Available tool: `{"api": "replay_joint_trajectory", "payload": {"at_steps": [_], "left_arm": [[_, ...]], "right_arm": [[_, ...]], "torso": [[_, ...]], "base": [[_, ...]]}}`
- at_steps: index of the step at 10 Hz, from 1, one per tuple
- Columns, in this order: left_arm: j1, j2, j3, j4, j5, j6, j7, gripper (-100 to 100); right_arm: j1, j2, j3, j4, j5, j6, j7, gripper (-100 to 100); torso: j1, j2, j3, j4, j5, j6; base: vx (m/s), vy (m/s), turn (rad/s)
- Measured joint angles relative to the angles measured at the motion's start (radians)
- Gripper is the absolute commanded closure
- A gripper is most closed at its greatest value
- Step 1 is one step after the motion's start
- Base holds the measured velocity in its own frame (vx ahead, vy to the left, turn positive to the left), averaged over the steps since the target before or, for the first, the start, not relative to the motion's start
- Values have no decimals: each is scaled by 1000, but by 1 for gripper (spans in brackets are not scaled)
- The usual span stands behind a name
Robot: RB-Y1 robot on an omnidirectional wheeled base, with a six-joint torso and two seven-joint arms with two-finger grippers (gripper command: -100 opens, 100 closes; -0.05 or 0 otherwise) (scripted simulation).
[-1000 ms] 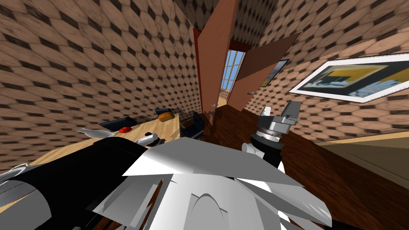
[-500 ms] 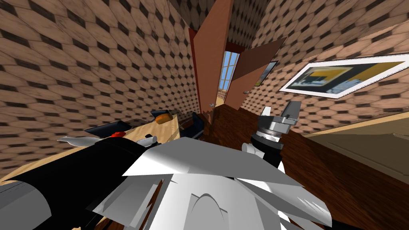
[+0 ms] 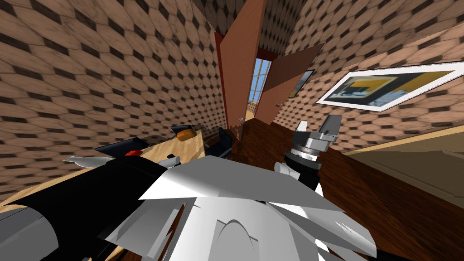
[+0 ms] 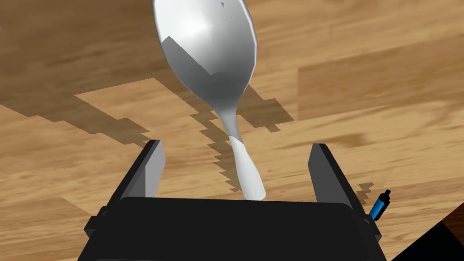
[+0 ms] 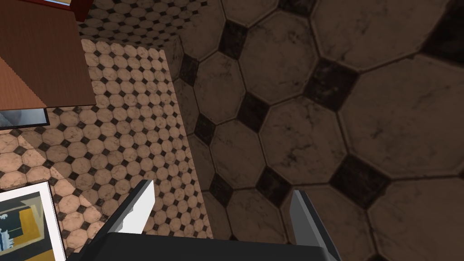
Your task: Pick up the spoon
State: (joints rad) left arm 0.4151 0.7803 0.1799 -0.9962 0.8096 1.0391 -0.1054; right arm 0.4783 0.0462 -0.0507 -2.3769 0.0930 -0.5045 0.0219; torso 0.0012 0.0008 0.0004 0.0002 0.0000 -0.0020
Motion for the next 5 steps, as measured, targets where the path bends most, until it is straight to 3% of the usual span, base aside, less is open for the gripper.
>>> {"api": "replay_joint_trajectory", "payload": {"at_steps": [4,5], "left_arm": [[0,0,1,0,1,2,2,100],[1,0,1,0,1,2,2,0]], "right_arm": [[0,0,0,0,0,0,0,0],[0,0,0,0,0,0,0,0]], "torso": [[2,0,0,0,2,1],[3,0,0,0,2,1]], "base": [[0,0,0],[0,0,0]]}}
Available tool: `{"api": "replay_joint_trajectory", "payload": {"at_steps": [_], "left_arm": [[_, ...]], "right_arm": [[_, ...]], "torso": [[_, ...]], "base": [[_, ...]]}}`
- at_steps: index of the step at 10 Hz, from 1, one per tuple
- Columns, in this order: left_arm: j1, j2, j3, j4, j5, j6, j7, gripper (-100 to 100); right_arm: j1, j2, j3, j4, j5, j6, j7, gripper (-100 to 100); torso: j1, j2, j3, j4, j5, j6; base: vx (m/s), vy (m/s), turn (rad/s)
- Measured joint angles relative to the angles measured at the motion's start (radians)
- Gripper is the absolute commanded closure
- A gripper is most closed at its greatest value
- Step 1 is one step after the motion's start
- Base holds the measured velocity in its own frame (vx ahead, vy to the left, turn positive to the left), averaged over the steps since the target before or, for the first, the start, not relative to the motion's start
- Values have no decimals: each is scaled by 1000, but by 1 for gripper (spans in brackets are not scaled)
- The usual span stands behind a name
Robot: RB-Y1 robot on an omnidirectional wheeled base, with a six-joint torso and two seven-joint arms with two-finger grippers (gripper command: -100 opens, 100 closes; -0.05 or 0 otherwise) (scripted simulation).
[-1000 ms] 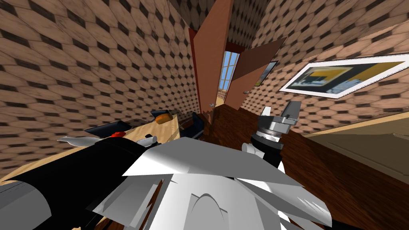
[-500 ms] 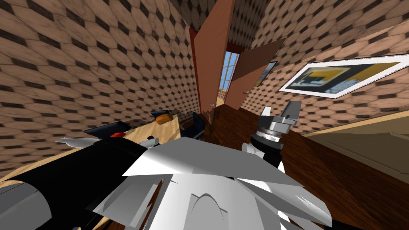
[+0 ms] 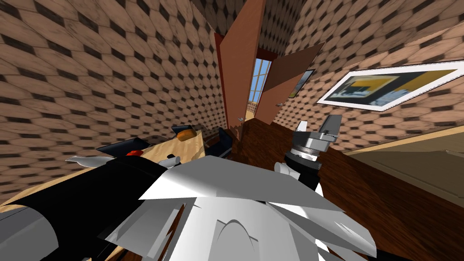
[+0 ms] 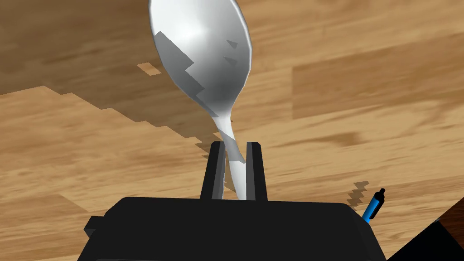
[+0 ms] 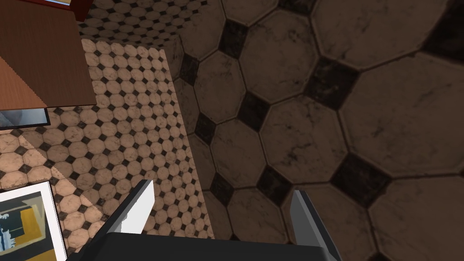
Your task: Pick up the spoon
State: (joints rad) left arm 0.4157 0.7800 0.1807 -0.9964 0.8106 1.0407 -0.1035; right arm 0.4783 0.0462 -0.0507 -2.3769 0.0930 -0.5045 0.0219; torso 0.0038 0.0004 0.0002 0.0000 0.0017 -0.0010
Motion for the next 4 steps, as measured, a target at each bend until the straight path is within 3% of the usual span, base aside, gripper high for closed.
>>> {"api": "replay_joint_trajectory", "payload": {"at_steps": [1,3,4], "left_arm": [[0,0,0,0,0,0,0,100],[17,27,9,-39,17,27,7,100],[18,28,10,-42,18,31,9,0]], "right_arm": [[0,0,0,0,0,0,0,0],[0,0,0,0,0,0,0,0],[0,0,0,0,0,0,0,0]], "torso": [[0,0,0,0,0,0],[-4,0,0,0,-1,0],[-3,0,0,0,-1,0]], "base": [[5,-29,23],[1,-46,16],[0,-6,0]]}}
